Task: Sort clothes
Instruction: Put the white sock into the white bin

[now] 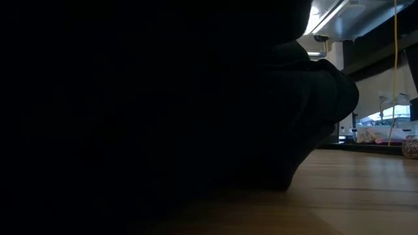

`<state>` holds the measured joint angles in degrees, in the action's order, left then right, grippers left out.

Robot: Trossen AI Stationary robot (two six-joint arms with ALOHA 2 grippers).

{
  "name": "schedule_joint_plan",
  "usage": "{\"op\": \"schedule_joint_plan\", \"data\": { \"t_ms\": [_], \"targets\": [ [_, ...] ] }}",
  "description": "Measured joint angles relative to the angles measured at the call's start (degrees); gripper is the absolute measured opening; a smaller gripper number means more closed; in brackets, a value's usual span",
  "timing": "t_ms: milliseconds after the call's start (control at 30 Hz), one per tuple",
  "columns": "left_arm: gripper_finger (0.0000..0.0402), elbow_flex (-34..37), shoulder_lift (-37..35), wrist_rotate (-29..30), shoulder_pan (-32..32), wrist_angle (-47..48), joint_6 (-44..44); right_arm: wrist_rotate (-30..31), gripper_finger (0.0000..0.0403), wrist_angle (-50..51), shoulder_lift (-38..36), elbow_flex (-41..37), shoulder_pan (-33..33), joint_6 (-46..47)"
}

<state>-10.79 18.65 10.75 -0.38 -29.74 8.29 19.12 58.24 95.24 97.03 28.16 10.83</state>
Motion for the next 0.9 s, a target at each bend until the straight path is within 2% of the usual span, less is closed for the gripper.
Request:
{"op": "schedule_joint_plan", "data": {
  "t_ms": [133,367,433,567,700,900],
  "targets": [
    [0.0001,-4.8,4.4,-1.8,-2.8,1.9,-1.9,5.9,0.0211,-9.0,0.0,-9.7,5.4,5.2],
    [0.0001,-19.5,19.6,0.1,-10.2,11.2,-9.4,17.5,0.0211,-24.8,0.0,-23.0,11.7,15.6],
    [0.0000,-24.5,24.0,0.4,-11.4,17.9,-10.0,18.4,0.0211,-27.5,0.0,-24.8,12.8,18.5],
    [0.0000,-35.3,31.8,0.7,-13.5,35.6,-5.3,21.4,0.0211,-30.9,0.0,-25.9,14.1,22.5],
    [0.0000,-43.9,38.3,0.6,-15.9,51.1,-1.9,27.1,0.0211,-33.1,0.0,-25.9,14.2,22.2],
    [0.0000,-53.4,43.9,0.6,-19.9,68.3,4.0,34.2,0.0211,-33.1,0.0,-25.9,13.7,21.8]
  ]
}}
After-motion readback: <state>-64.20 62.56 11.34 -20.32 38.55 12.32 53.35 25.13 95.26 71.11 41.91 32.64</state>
